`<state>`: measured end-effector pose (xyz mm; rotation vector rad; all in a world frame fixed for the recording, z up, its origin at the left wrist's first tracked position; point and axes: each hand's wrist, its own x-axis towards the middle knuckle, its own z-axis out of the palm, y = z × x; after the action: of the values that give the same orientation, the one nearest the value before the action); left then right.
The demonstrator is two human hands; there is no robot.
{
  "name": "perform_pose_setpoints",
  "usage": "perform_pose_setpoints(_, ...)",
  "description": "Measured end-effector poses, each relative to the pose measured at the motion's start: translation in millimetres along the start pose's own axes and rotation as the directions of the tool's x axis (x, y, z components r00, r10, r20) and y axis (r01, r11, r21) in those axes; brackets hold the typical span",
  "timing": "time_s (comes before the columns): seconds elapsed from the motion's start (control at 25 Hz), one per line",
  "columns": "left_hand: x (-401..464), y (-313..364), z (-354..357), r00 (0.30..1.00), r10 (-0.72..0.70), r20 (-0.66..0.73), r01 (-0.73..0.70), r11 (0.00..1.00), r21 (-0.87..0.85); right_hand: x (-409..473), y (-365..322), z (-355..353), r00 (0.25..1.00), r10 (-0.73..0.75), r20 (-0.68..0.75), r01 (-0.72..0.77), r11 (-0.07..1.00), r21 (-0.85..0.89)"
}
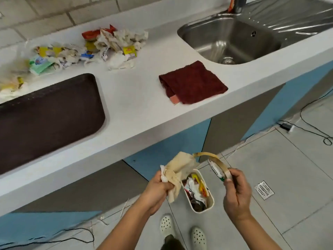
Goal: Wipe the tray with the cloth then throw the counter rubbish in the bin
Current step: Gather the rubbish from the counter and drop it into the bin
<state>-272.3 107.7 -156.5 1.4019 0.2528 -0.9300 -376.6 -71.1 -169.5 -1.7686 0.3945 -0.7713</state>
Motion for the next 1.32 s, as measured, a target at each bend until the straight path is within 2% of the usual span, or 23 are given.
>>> perform_pose_setpoints(0.12, 28, -53, -4, 0.992, -0.119, -0.048, 0.121, 0.992, 0.044, -39, 50, 3, 0.971, 0.233, 0.051, -0.229, 0.970, -0.079)
perform_pose_setpoints(0.24, 50, -96, -12, 0.973, -0.221, -0.065, 0.227, 0.967, 0.116, -75, 101, 6, 0.888, 0.446, 0.115, -0.423, 0.888, -0.179)
perform_pose_setpoints(0.48, 104, -150, -26, 0.933, -0.341, -0.117, 0.360, 0.903, 0.235, -110, 177, 19, 0.725, 0.676, 0.132, -0.593, 0.710, -0.381)
perform_pose_setpoints(0.76, 169, -191, -21, 0.927, -0.348, -0.139, 0.375, 0.871, 0.318, -119, 259, 37, 0.630, 0.762, 0.147, -0.642, 0.618, -0.454)
perform_pose_setpoints(0.88, 194, -202, -16, 0.938, -0.308, -0.159, 0.345, 0.877, 0.336, -124, 292, 46, 0.587, 0.795, 0.154, -0.660, 0.579, -0.479)
perform_pose_setpoints(1.04, 246, -223, -19, 0.959, -0.247, -0.137, 0.282, 0.874, 0.395, -119, 332, 53, 0.587, 0.781, 0.213, -0.622, 0.604, -0.499)
perform_pose_setpoints(1.32, 319, -244, -12, 0.966, -0.162, -0.201, 0.244, 0.830, 0.501, -115, 398, 69, 0.544, 0.811, 0.214, -0.643, 0.567, -0.516)
